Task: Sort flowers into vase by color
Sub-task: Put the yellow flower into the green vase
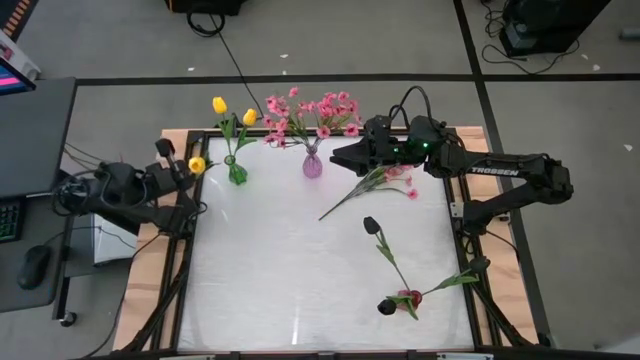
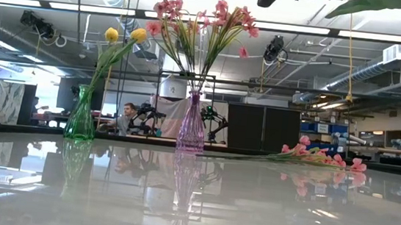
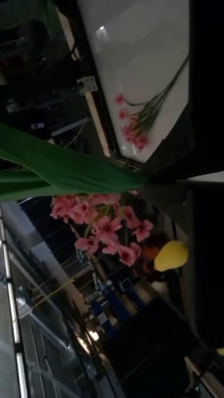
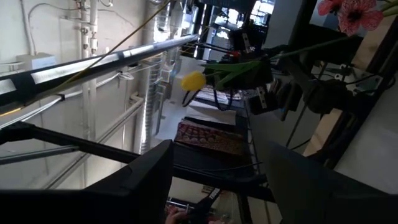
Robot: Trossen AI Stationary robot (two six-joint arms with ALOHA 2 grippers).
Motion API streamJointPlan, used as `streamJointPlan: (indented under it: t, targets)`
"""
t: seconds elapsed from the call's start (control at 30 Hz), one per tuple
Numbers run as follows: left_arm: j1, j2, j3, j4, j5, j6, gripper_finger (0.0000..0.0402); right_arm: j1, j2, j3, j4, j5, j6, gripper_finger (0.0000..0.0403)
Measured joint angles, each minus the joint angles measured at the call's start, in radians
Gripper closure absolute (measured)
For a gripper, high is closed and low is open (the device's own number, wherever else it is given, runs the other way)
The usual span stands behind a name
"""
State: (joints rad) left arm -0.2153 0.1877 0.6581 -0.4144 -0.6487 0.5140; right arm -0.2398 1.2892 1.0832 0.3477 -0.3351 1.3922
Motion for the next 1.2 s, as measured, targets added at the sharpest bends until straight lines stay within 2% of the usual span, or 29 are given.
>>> streamJointPlan:
  t: [0.27,0.4,0.6,1.1,1.2]
  targets:
    - [0.0,-0.07,-0.166,0.175,-0.015,0.088,0.039,0.0,0.0,0.0,0.0,0.0,0.0,0.0149]
    - [0.013,-0.075,-0.202,0.194,-0.065,0.11,0.039,0.0,0.0,0.0,0.001,0.0,0.0,0.0149]
    - [0.062,-0.095,-0.226,0.217,-0.062,0.134,0.039,0.0,0.0,0.0,0.0,0.0,0.0,0.0149]
    - [0.204,-0.146,-0.225,0.225,0.078,0.077,0.039,0.0,0.0,0.0,0.001,0.0,0.0,0.0149]
    - [0.252,-0.154,-0.271,0.289,0.11,0.06,0.039,0.0,0.0,0.0,0.001,0.0,0.0,0.0149]
